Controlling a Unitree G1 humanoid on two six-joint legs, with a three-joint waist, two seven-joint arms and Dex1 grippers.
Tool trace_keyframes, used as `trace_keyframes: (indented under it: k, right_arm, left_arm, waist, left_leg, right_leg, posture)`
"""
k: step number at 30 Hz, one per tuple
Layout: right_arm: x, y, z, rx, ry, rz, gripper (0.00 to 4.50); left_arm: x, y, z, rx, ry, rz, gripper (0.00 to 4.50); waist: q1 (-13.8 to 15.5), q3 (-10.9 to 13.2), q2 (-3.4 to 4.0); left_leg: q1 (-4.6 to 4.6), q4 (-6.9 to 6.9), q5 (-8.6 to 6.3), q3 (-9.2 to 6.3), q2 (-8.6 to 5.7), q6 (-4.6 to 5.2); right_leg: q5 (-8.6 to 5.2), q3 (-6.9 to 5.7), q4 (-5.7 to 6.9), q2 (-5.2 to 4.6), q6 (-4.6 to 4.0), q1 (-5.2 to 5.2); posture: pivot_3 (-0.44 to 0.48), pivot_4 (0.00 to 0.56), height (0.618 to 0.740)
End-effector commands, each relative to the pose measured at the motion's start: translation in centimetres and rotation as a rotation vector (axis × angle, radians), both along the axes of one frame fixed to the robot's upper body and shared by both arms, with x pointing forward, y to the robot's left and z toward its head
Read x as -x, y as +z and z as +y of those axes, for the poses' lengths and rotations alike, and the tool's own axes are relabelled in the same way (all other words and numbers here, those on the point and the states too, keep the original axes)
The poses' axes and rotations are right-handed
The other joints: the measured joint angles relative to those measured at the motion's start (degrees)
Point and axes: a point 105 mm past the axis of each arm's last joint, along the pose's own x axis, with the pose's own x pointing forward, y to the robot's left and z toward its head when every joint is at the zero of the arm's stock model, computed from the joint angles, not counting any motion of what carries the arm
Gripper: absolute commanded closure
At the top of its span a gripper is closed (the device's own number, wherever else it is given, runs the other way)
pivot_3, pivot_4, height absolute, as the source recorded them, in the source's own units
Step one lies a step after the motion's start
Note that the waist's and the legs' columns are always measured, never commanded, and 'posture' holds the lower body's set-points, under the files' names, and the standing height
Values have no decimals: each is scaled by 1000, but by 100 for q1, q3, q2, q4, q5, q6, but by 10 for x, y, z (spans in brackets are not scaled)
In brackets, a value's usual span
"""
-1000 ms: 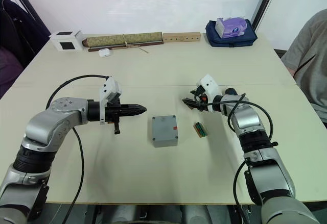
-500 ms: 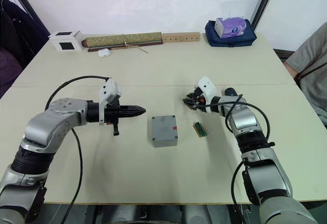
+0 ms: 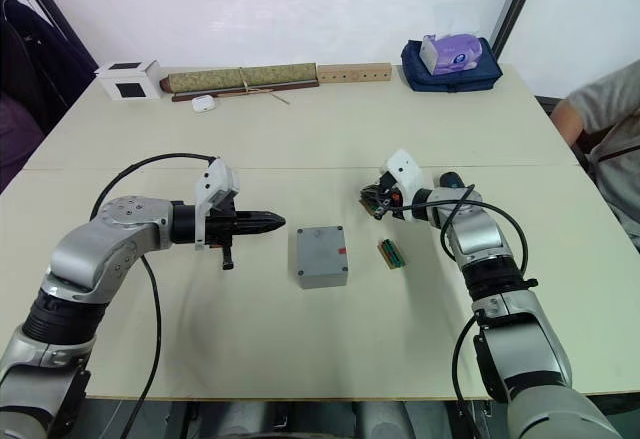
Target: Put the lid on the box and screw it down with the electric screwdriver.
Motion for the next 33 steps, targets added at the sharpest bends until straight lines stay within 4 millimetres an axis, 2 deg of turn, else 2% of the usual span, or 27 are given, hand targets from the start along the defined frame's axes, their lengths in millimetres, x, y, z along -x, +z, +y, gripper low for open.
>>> trace_keyframes:
  k: [1, 8, 13, 17, 21, 26, 30, 33]
  right_arm:
    - [1, 25, -1, -9, 25, -95, 4417]
    - [4, 32, -1, -14, 37, -114, 4417]
    - [8, 53, -5, -46, 29, -172, 4417]
    - [24, 73, -5, -77, 56, -210, 4417]
    - [61, 82, 1, -116, 111, -198, 4417]
    - [114, 59, 32, -150, 203, -85, 4417]
    - [119, 43, 46, -147, 193, -59, 4417]
    - [118, 41, 47, -154, 181, -51, 4417]
  left_arm:
    - [0, 5, -2, 2, -17, -33, 4500]
    - [-1, 3, -4, -12, -29, -38, 4500]
    - [0, 8, -4, 10, -34, -31, 4500]
    - [4, 15, -1, 16, -44, -30, 4500]
    - [11, 15, -1, -44, -81, -59, 4500]
    - [25, 11, -4, -69, -141, -35, 4500]
    - [23, 5, -5, -87, -154, -29, 4500]
    - [21, 4, -6, -86, -154, -32, 4500]
  waist:
    - [1, 0, 0]
    - [2, 0, 0]
    - [5, 0, 1]
    - [18, 0, 1]
    - [37, 0, 0]
    - [21, -2, -3]
    - [-6, -2, -3]
    - [12, -2, -4]
  left_leg:
    - [0, 0, 0, 0, 0, 0]
    - [0, 0, 0, 0, 0, 0]
    - [0, 0, 0, 0, 0, 0]
    - [-1, -1, 0, -1, 2, 0]
    - [-1, -1, 0, -4, 2, 0]
    - [0, -3, -1, -9, 7, 1]
    - [6, -3, -1, -5, 3, 1]
    - [7, -2, 0, -6, 2, 1]
  right_leg:
    - [0, 0, 0, 0, 0, 0]
    - [0, 0, 0, 0, 0, 0]
    - [0, 0, 0, 0, 0, 0]
    - [0, 0, -1, 0, 0, -1]
    - [0, -1, -1, -1, 0, 1]
    - [-1, -3, -5, -1, -1, 6]
    - [0, -1, 2, 4, -2, 6]
    - [1, -2, 3, 7, -3, 6]
  posture:
    - [0, 150, 740]
    - [0, 150, 740]
    - [0, 150, 740]
    - [0, 150, 740]
    - [0, 150, 740]
    - [0, 150, 740]
    - [0, 150, 740]
    - [0, 150, 740]
